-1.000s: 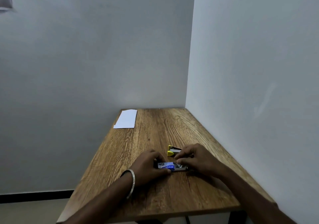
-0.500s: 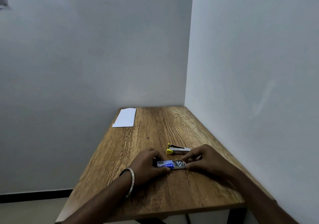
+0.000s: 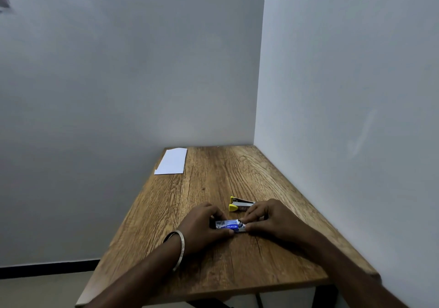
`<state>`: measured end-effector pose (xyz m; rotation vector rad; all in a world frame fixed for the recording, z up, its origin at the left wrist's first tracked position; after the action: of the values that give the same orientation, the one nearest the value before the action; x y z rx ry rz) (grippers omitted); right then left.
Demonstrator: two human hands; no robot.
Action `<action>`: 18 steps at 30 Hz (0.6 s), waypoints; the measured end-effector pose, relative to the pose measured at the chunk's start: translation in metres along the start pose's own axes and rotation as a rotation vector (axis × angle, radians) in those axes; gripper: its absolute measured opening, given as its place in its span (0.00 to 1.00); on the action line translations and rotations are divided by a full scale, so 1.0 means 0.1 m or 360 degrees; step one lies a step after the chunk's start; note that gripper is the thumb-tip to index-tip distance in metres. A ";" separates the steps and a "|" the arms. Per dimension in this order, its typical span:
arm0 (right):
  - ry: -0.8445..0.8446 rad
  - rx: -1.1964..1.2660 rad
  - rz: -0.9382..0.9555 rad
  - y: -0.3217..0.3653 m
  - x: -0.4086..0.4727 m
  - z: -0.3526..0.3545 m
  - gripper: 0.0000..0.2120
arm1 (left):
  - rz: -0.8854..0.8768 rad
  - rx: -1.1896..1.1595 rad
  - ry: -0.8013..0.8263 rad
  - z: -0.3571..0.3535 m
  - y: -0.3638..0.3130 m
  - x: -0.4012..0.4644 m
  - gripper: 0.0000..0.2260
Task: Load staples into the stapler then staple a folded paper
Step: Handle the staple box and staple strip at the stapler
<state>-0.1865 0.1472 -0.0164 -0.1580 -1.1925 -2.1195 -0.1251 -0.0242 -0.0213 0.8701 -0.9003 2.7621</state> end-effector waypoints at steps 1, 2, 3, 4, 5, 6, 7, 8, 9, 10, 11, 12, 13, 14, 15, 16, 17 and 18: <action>0.0002 0.0005 0.0006 0.01 0.01 -0.01 0.08 | 0.0001 0.0000 0.0000 0.00 0.00 0.00 0.16; 0.0003 0.0010 0.0009 0.01 0.02 -0.03 0.08 | 0.0003 0.0000 0.0000 0.00 0.00 0.00 0.16; 0.0001 0.0014 0.0009 0.01 0.02 -0.04 0.08 | 0.0004 0.0000 0.0001 0.00 0.00 0.00 0.16; -0.0005 0.0014 0.0005 0.01 0.03 -0.05 0.07 | 0.0005 -0.0001 0.0001 0.00 0.00 0.00 0.15; -0.0012 0.0012 0.0000 0.01 0.03 -0.06 0.07 | 0.0006 -0.0002 0.0001 0.00 0.00 0.00 0.15; -0.0018 0.0007 -0.0001 0.00 0.03 -0.06 0.07 | 0.0006 -0.0002 0.0001 0.00 0.00 0.00 0.15; -0.0021 0.0000 0.0001 0.00 0.03 -0.06 0.07 | 0.0007 0.0001 0.0000 0.00 0.00 0.00 0.15; -0.0022 -0.0004 0.0007 0.00 0.04 -0.06 0.07 | 0.0008 0.0006 -0.0003 0.00 -0.01 0.00 0.15; -0.0022 -0.0006 0.0012 0.01 0.03 -0.06 0.07 | 0.0012 0.0010 -0.0005 0.00 -0.01 0.00 0.15; -0.0023 -0.0008 0.0016 0.01 0.03 -0.05 0.07 | 0.0015 0.0013 -0.0007 0.00 0.00 0.00 0.15; -0.0027 -0.0014 0.0019 0.01 0.03 -0.05 0.07 | 0.0016 0.0015 -0.0008 0.00 0.00 0.00 0.15; -0.0031 -0.0024 0.0018 0.00 0.03 -0.04 0.08 | 0.0016 0.0016 -0.0009 0.00 0.00 0.00 0.15; -0.0033 -0.0039 0.0016 0.00 0.02 -0.03 0.08 | 0.0015 0.0016 -0.0007 0.00 0.01 -0.01 0.15; -0.0032 -0.0053 0.0014 0.00 0.02 -0.03 0.09 | 0.0014 0.0015 -0.0007 0.00 0.01 -0.01 0.15; -0.0029 -0.0067 0.0013 0.01 0.01 -0.02 0.09 | 0.0011 0.0015 -0.0010 0.00 0.00 -0.01 0.15; -0.0024 -0.0080 0.0013 0.01 0.01 -0.02 0.09 | 0.0010 0.0015 -0.0013 0.00 0.00 -0.01 0.15; -0.0020 -0.0094 0.0013 0.01 0.01 -0.01 0.09 | 0.0010 0.0016 -0.0015 0.00 0.00 -0.01 0.15; -0.0016 -0.0107 0.0012 0.00 0.01 -0.01 0.09 | 0.0010 0.0015 -0.0015 0.00 0.00 -0.01 0.15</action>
<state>-0.1869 0.1456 -0.0161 -0.2035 -1.1253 -2.1555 -0.1245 -0.0246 -0.0217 0.8838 -0.8932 2.7721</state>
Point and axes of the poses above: each hand's wrist, its own x-axis towards the middle knuckle, its own z-axis out of the back of the hand, y = z × x, the point moved 8 cm from there along x, towards the middle knuckle, and after that the axes turned 15 degrees about -y, right-handed, at the moved point
